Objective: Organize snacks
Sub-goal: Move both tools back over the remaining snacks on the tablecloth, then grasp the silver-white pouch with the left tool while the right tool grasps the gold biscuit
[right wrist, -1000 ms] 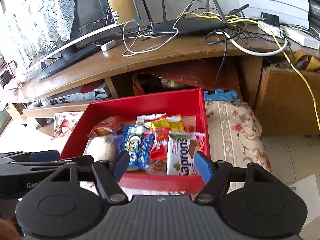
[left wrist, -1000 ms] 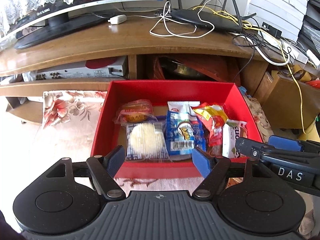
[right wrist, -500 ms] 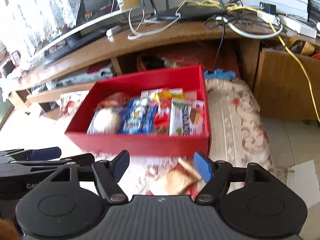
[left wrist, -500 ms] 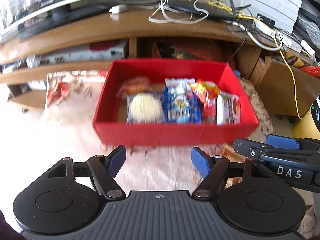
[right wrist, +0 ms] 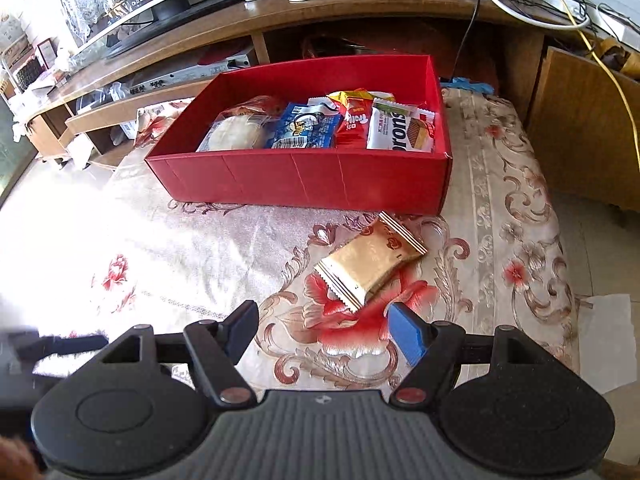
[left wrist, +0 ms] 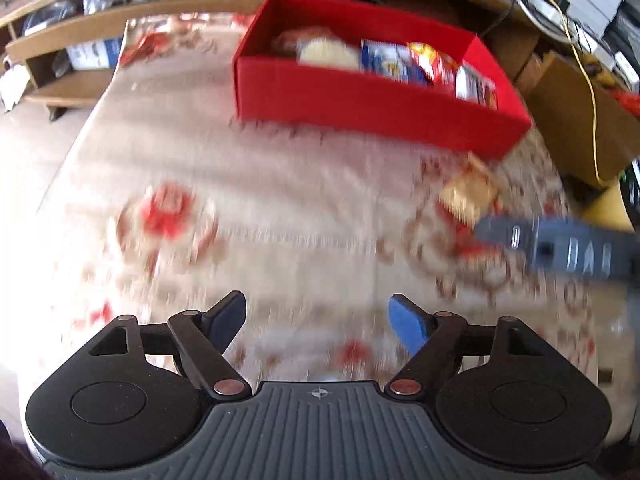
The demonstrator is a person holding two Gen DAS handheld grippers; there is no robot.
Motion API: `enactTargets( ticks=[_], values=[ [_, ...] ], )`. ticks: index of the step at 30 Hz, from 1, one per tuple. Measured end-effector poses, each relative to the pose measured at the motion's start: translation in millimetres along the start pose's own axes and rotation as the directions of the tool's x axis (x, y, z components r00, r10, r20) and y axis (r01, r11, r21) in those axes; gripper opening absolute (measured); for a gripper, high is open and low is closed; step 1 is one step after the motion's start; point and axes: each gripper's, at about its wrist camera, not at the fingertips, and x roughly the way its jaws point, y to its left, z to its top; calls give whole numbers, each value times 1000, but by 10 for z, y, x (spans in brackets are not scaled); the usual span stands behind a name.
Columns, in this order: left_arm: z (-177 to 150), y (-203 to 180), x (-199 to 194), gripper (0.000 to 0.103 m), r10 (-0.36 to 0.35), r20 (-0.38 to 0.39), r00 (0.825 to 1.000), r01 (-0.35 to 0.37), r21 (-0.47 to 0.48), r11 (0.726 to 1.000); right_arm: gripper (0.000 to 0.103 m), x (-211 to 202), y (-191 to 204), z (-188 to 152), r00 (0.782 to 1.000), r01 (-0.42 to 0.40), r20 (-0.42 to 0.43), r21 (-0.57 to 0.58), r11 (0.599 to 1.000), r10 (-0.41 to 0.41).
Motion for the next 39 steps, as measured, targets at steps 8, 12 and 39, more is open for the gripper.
enactTargets(
  ticks=[8, 12, 39],
  values=[
    [-552, 49, 62, 89, -74, -159, 984, 52, -135, 990, 71, -149, 2, 31, 997, -63, 34, -4, 998, 63],
    [-533, -118, 96, 93, -22, -119, 993, 8, -118, 993, 71, -210, -20, 36, 995, -85, 49, -1, 996, 85],
    [-729, -340, 154, 80, 137, -65, 988, -141, -57, 988, 71, -632, -50, 92, 968, -197, 155, -19, 980, 197]
  ],
)
